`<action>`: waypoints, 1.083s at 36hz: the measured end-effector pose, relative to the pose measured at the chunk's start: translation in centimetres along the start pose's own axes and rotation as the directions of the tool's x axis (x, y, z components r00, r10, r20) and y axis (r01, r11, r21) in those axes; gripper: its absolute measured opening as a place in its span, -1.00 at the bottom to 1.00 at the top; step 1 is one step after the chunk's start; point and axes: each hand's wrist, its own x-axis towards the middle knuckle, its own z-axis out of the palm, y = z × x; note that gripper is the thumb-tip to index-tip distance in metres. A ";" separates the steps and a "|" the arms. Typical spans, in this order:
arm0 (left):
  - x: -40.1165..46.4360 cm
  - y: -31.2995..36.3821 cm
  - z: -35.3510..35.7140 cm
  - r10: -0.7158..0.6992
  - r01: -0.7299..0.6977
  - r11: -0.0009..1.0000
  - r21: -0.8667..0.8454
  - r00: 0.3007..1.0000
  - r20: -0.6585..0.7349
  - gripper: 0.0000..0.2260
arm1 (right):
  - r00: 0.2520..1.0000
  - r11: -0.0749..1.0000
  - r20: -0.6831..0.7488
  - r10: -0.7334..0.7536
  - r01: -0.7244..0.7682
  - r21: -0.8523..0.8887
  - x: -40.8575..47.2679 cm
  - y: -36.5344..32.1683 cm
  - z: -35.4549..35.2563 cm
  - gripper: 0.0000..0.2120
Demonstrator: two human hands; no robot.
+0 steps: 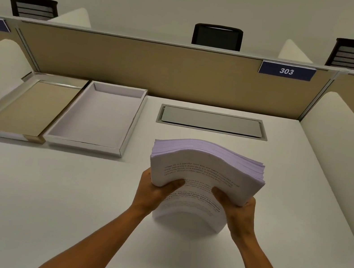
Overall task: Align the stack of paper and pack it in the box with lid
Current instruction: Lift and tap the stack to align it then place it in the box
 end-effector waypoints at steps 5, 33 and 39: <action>0.0 -0.5 -0.2 -0.063 0.062 0.998 0.017 0.997 0.053 -0.61 | 0.999 0.999 0.033 0.035 -0.035 -0.011 0.2 0.1 -0.5 -0.57; -0.3 -1.9 -0.5 -0.059 0.057 0.997 0.045 0.998 0.031 -0.62 | 0.996 0.994 0.062 0.070 -0.064 -0.084 0.0 0.3 -0.4 -0.62; 0.1 -1.5 -0.7 -0.050 0.048 0.997 0.065 0.998 0.028 -0.67 | 0.998 0.995 0.052 0.031 -0.026 -0.092 0.4 -0.2 -0.3 -0.64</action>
